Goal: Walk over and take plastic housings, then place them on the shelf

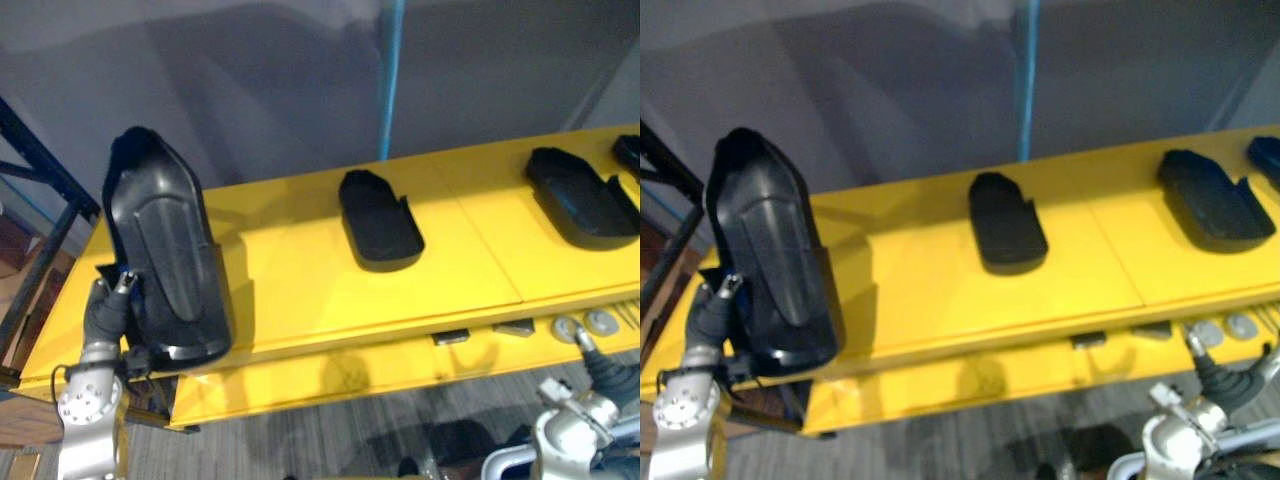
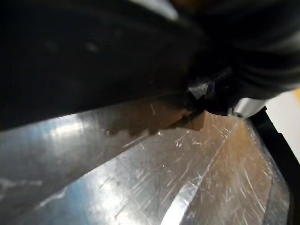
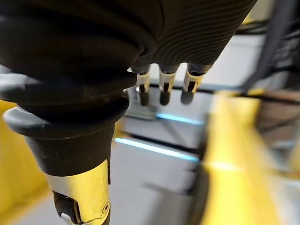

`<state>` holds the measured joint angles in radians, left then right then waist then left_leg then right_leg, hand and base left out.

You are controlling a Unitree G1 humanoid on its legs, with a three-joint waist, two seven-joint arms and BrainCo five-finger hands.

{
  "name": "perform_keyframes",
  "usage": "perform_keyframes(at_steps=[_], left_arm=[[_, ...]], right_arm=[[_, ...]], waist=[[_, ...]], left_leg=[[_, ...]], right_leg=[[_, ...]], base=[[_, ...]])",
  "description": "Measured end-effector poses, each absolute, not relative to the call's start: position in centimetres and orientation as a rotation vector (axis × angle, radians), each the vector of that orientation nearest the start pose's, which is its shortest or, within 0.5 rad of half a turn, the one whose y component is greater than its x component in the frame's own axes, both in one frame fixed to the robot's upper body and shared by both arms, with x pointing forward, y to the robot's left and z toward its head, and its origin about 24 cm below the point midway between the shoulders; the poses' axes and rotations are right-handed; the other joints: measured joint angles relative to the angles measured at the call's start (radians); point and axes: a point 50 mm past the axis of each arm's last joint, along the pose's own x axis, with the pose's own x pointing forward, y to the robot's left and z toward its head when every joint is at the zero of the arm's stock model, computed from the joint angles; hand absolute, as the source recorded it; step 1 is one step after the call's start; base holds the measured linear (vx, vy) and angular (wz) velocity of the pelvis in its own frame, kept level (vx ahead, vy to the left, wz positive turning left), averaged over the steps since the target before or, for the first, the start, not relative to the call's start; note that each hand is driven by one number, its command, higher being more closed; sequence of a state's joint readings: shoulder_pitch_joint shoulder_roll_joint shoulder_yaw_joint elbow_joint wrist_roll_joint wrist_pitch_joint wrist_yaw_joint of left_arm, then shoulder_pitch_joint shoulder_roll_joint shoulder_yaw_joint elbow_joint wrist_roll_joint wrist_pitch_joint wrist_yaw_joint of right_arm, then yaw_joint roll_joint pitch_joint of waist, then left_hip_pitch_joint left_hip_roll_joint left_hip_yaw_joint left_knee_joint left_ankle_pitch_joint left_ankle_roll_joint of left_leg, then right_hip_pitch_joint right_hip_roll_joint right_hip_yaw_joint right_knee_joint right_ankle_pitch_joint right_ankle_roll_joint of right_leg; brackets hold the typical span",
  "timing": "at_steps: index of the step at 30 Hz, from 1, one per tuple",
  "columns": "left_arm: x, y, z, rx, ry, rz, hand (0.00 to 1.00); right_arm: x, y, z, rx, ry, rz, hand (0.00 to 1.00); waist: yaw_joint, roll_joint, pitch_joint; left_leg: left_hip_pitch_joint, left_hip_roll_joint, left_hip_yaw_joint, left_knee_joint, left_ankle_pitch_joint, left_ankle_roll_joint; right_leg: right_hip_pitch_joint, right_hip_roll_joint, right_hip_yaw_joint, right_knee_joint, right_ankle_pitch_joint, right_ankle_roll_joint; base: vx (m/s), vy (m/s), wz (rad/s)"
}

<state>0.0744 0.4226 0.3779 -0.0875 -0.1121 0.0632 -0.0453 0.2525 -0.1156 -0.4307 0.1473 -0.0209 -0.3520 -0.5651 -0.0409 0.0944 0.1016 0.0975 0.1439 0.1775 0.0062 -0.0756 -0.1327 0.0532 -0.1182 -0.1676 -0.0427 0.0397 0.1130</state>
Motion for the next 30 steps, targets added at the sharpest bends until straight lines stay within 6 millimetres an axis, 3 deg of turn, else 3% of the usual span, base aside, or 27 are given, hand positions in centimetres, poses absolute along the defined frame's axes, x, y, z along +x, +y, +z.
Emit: perform_keyframes(at_steps=[5, 9, 16, 25, 30], left_arm=[[26.2, 31.4, 10.0, 0.323, 0.031, 0.273, 1.00], [28.0, 31.7, 9.6, 0.334, 0.118, 0.249, 1.00], [31.0, 32.9, 9.7, 0.302, 0.266, 0.218, 1.00], [30.8, 34.7, 7.9, 0.216, 0.438, 0.262, 1.00], [31.7, 34.6, 8.3, 0.211, 0.448, 0.271, 1.00]], right_arm=[[12.2, -30.4, -5.4, -0.062, 0.389, -0.947, 0.00], [11.6, -28.4, -8.6, 0.006, 0.577, -0.757, 0.00], [13.5, -28.2, -9.7, 0.017, 0.639, -0.503, 0.00], [14.6, -26.9, -9.4, -0.016, 0.592, -0.295, 0.00], [14.2, -26.5, -9.7, -0.010, 0.602, -0.241, 0.00]], waist=[[-0.006, 0.003, -0.003], [-0.020, 0.005, -0.004], [-0.027, 0.003, -0.003], [-0.046, -0.007, 0.002], [-0.059, -0.005, 0.004]], left_leg=[[0.015, 0.002, 0.051, 0.000, 0.011, 0.001], [0.024, 0.004, 0.078, -0.001, 0.023, -0.002], [0.020, 0.000, 0.078, -0.038, 0.050, -0.002], [0.008, -0.015, 0.078, -0.068, 0.074, 0.002], [0.008, -0.015, 0.078, -0.067, 0.073, 0.001]], right_leg=[[0.000, -0.001, 0.025, 0.001, 0.001, -0.001], [0.004, 0.000, 0.031, 0.001, 0.006, -0.009], [-0.008, 0.000, 0.018, -0.006, 0.029, -0.010], [-0.018, -0.003, 0.014, -0.036, 0.054, -0.004], [-0.018, -0.003, 0.015, -0.035, 0.055, -0.004]], base=[[0.01, 0.002, -0.13], [-0.01, -0.004, -0.07], [-0.08, -0.006, 0.05], [-0.03, -0.001, 0.01], [0.03, 0.000, 0.00]])
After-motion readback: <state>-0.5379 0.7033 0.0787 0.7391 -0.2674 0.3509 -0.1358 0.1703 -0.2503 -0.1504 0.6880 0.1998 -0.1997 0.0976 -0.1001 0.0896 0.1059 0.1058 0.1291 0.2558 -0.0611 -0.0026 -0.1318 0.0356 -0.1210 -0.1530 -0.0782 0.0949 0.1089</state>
